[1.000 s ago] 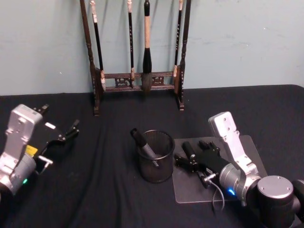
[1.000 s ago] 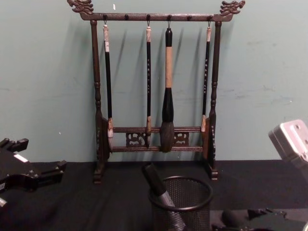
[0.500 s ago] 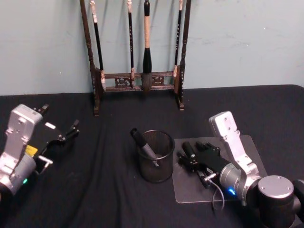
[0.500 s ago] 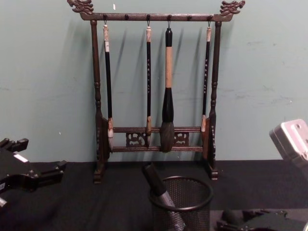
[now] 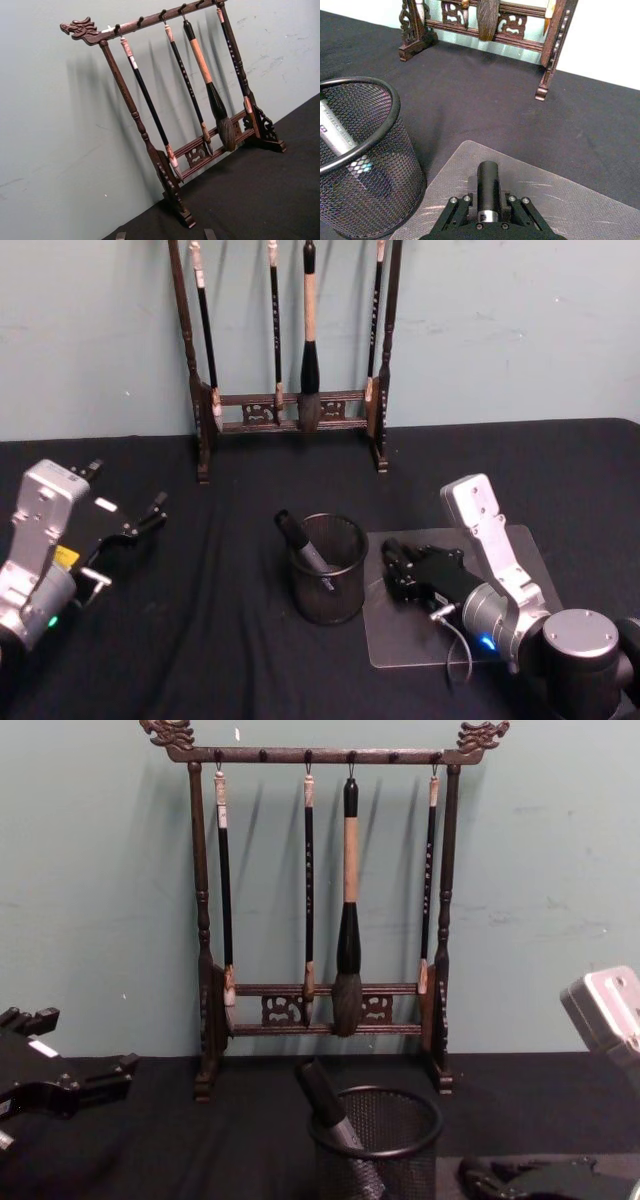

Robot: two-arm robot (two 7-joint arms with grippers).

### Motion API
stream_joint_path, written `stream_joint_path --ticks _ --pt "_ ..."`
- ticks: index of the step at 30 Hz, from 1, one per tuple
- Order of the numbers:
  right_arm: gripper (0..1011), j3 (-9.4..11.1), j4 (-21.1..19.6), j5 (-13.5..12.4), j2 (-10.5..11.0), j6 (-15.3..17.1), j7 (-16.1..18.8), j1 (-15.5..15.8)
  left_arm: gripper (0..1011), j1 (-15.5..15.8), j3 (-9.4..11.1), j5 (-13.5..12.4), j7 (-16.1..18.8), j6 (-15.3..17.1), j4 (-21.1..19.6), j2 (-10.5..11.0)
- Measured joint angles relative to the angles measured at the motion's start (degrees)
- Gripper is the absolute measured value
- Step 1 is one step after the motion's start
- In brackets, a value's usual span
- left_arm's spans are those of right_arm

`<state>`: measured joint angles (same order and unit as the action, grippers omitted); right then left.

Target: Pick up the water-based marker from the table and place it into the pen holder.

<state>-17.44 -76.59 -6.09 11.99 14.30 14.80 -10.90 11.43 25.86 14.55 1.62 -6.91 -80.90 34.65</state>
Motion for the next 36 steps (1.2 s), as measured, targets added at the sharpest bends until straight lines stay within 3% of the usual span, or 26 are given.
stream_joint_path --ticks 18,36 --pt "242 0.2 0.0 -0.2 -0.1 -0.2 0.2 0.1 1009 0.0 0.0 0.0 0.0 0.0 0.0 0.0" --pt "242 2.3 -1.4 -6.5 0.1 -9.0 3.2 1.8 1009 0.0 0.0 0.0 0.0 0.0 0.0 0.0"
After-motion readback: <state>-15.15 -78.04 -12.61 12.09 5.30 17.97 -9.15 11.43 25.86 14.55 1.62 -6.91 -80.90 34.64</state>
